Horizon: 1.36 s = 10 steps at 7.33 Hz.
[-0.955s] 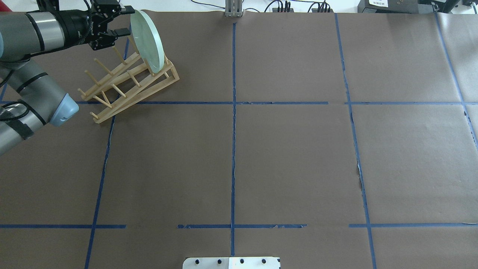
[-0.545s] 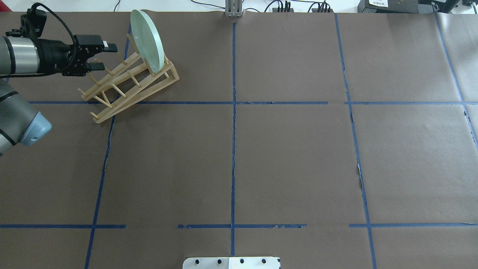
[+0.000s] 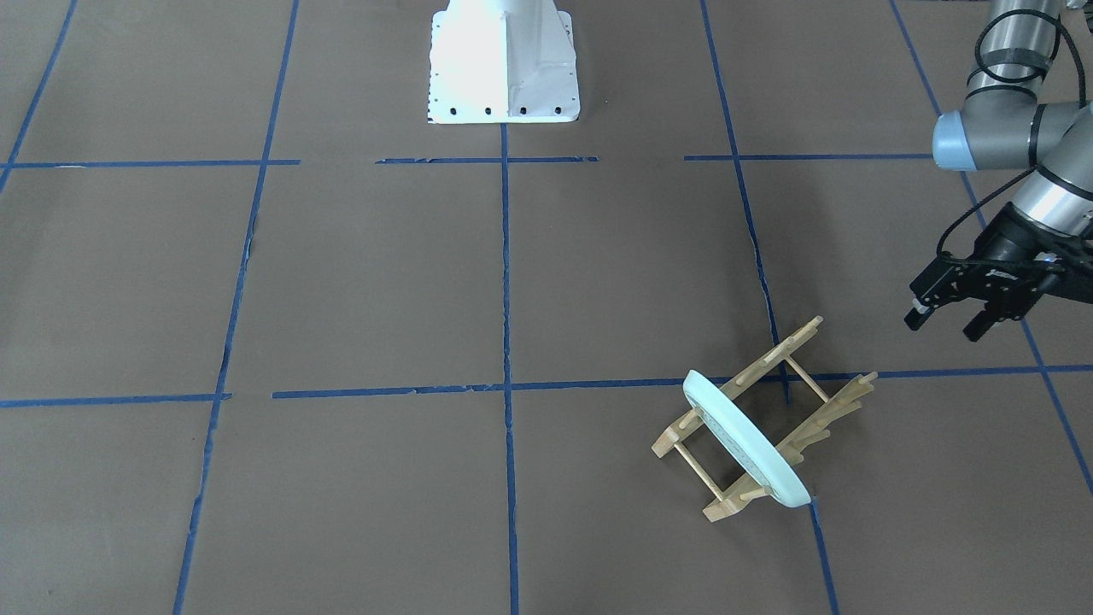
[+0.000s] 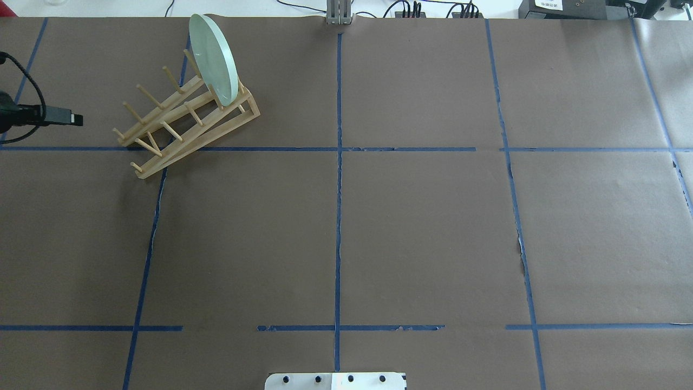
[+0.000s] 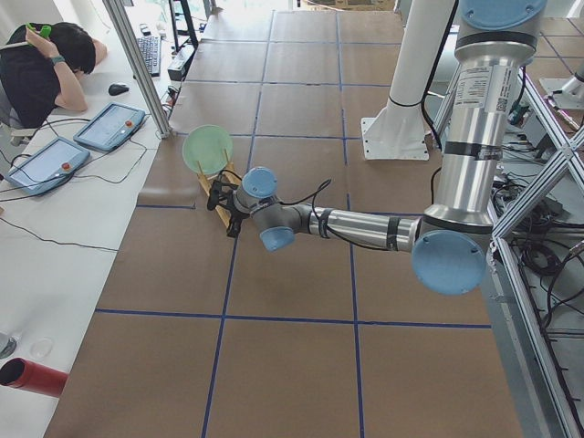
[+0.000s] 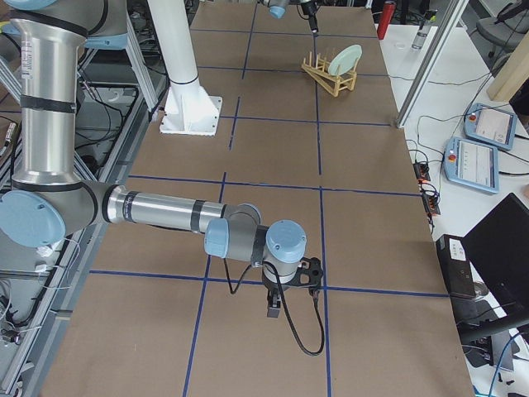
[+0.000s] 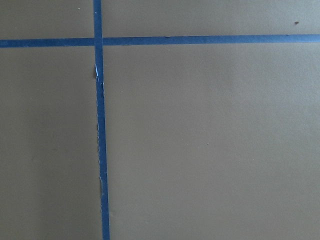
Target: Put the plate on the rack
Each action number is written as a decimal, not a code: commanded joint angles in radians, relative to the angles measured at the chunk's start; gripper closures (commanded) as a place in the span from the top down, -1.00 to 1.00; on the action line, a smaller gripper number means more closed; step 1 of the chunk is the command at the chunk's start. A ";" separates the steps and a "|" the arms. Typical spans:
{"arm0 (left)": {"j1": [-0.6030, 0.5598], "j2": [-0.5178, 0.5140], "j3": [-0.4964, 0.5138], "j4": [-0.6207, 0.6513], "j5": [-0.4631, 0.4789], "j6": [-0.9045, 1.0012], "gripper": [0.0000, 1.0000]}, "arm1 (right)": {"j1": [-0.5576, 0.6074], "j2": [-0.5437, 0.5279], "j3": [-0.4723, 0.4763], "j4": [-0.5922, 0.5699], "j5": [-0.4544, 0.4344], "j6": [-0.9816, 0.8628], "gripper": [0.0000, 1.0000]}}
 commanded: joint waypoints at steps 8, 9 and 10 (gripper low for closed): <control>-0.409 0.069 -0.095 0.859 -0.148 0.922 1.00 | 0.000 0.000 0.000 0.000 0.000 0.000 1.00; -0.408 0.069 -0.092 0.856 -0.145 0.929 1.00 | 0.000 0.000 0.001 0.000 0.000 0.000 1.00; -0.408 0.058 -0.093 0.841 -0.141 0.928 1.00 | -0.001 0.000 -0.001 0.000 0.000 0.000 1.00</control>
